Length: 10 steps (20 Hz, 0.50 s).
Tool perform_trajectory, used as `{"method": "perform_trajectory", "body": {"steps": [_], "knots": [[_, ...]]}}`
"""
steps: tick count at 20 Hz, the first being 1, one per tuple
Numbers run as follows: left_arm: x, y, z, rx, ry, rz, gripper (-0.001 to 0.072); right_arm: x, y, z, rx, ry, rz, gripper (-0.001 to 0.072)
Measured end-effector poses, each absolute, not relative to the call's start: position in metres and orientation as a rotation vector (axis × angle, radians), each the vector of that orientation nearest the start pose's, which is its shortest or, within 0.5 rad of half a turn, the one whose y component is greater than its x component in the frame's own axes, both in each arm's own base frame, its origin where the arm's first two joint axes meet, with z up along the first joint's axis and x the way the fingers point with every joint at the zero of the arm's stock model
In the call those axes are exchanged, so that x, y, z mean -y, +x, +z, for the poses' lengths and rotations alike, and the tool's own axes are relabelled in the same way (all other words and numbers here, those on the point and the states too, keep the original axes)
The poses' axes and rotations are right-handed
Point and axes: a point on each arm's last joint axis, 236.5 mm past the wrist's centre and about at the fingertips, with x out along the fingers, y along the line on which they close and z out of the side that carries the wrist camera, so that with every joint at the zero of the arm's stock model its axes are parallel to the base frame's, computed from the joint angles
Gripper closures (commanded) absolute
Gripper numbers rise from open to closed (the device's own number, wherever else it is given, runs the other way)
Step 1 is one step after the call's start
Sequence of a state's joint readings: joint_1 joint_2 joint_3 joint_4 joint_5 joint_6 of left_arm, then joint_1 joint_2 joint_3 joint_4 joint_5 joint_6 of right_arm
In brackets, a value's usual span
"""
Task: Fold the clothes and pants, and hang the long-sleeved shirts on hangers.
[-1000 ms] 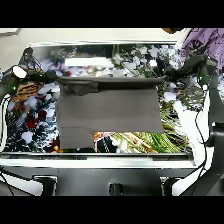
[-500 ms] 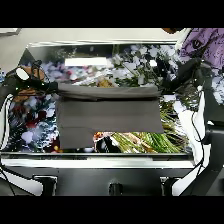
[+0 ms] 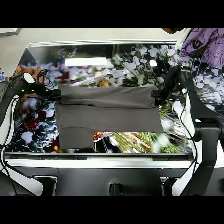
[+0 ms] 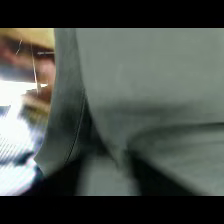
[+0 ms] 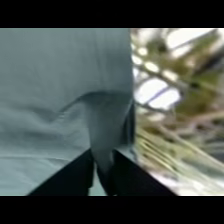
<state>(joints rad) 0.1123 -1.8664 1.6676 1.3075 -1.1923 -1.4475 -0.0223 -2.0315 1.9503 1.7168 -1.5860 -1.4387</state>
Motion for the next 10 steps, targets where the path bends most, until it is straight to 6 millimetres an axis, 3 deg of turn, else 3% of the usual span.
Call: {"method": "perform_trajectory", "body": {"steps": [1, 4, 6, 8, 10], "knots": [[-0.001, 0.501, -0.070, -1.357, -0.234, -0.120, 0.0102, -0.022, 0.465, -0.076, -1.685, 0.227, -0.018, 0.0348], [-0.018, 0.503, -0.038, -1.296, -0.270, -0.079, 0.0102, -0.007, 0.458, -0.050, -1.672, 0.213, -0.034, 0.0335], [-0.039, 0.491, -0.017, -1.271, -0.308, -0.032, 0.0102, 0.016, 0.450, -0.030, -1.642, 0.247, -0.056, 0.0335], [-0.060, 0.462, -0.010, -1.278, -0.358, 0.020, 0.0102, 0.033, 0.434, -0.019, -1.623, 0.330, -0.041, 0.0336], [-0.068, 0.418, -0.016, -1.315, -0.441, 0.053, 0.0102, 0.043, 0.410, -0.016, -1.610, 0.439, -0.009, 0.0335]]}}
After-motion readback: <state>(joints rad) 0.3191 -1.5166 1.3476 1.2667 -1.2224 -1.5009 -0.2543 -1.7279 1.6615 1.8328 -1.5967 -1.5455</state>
